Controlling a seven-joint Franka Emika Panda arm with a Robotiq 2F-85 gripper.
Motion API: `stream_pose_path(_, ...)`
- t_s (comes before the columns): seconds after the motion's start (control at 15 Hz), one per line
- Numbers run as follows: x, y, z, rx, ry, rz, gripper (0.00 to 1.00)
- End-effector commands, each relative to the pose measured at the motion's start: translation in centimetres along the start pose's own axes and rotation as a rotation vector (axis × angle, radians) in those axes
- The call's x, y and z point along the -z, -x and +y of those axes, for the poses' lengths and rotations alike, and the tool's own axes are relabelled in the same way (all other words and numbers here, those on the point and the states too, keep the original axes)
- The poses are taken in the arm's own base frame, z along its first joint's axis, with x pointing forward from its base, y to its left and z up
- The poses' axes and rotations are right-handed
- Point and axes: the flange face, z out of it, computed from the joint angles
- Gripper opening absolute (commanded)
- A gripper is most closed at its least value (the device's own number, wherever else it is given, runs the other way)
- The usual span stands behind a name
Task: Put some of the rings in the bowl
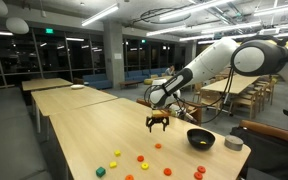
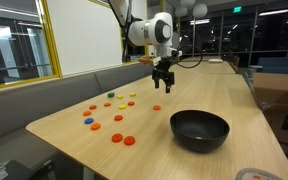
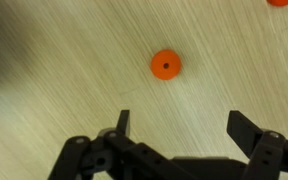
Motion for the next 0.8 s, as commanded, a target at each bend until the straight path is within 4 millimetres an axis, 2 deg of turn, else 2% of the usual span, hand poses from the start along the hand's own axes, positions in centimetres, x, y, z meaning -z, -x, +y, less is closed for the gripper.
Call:
stream_pose_path(0.0, -1.6, -2.2, -2.1, 0.056, -0.025, -0.073, 1.00)
stream_pose_path(0.4, -4.2, -1.5, -2.3, 0.064, -0.024, -0.172, 1.00)
stream_pose_path(0.73, -4.9, 0.1, -2.2, 0.047, -0.007, -0.214, 1.00)
